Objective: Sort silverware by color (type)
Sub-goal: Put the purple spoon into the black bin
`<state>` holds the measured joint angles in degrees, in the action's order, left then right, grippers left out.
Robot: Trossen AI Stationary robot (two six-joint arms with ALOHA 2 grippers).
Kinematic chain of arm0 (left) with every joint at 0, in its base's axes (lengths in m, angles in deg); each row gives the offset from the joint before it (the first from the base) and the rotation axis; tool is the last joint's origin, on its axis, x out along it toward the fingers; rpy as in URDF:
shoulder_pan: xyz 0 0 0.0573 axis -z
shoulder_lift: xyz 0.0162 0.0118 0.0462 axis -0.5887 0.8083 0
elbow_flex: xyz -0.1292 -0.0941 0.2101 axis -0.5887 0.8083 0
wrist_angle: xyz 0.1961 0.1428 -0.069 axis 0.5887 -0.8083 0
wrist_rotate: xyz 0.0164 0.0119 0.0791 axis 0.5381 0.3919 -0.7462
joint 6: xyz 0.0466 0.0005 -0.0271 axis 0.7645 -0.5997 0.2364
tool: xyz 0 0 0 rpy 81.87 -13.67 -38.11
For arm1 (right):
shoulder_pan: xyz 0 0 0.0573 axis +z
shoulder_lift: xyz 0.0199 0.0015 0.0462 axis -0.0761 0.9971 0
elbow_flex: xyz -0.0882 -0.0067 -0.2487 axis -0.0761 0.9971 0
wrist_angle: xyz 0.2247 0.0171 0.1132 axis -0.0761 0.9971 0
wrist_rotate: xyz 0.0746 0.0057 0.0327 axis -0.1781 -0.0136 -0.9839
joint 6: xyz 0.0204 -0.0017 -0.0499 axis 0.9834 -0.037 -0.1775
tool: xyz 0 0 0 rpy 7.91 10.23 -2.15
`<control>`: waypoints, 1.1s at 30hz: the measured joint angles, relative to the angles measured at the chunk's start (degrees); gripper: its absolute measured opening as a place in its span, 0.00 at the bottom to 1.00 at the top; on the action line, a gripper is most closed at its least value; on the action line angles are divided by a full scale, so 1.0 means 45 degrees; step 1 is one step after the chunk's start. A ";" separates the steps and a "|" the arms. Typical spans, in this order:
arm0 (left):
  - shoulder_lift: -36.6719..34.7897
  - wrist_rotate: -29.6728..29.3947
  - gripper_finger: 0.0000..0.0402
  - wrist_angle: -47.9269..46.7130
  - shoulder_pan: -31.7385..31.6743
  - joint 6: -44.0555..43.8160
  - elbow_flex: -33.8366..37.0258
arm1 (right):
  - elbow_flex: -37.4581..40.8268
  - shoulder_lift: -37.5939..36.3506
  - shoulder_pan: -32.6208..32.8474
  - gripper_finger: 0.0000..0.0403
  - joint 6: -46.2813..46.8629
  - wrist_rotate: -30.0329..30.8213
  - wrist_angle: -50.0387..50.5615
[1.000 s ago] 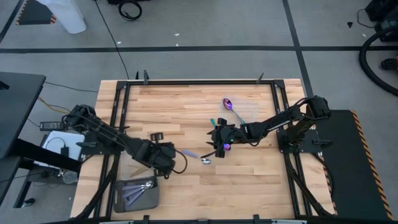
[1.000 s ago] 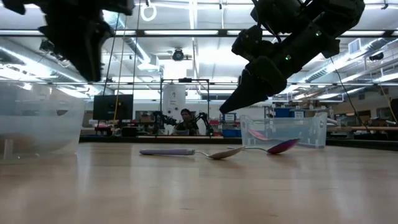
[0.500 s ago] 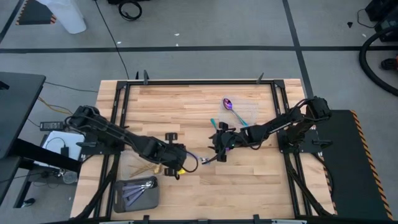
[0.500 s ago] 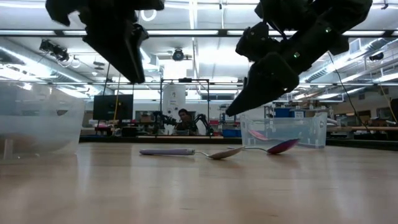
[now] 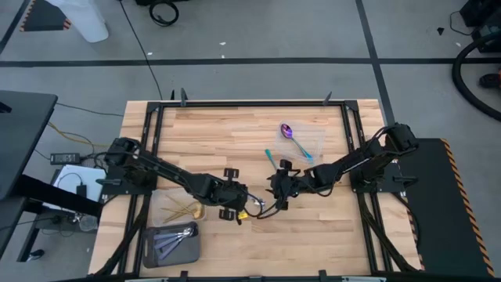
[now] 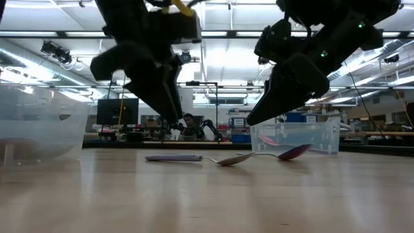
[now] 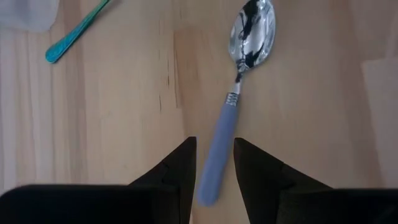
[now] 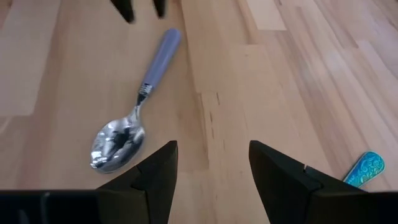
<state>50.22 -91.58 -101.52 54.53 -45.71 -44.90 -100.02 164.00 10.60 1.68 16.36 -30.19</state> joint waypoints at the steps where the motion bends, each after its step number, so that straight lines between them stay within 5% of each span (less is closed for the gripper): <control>1: 0.0083 0.0012 0.29 0.0053 -0.0051 0.0060 0.0000 | 0.0000 0.0000 0.0128 0.52 0.0052 0.0152 0.0000; 15: 0.1510 0.1522 0.29 0.1986 -0.0958 0.0382 0.0005 | 0.0000 0.0000 0.1554 0.52 0.1457 0.1273 0.0176; 25: 0.1737 0.3955 0.45 0.2505 -0.1704 0.0560 -0.0005 | 0.0000 0.0000 0.2492 0.52 0.2735 0.2265 0.0535; 33: 0.2278 0.3837 0.41 0.2203 -0.1625 0.1963 -0.0072 | 0.0000 0.0000 0.2959 0.52 0.3488 0.2850 0.0761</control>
<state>60.48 -74.32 -91.60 47.22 -36.88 -45.22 -100.02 164.00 23.92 17.38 29.18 -26.77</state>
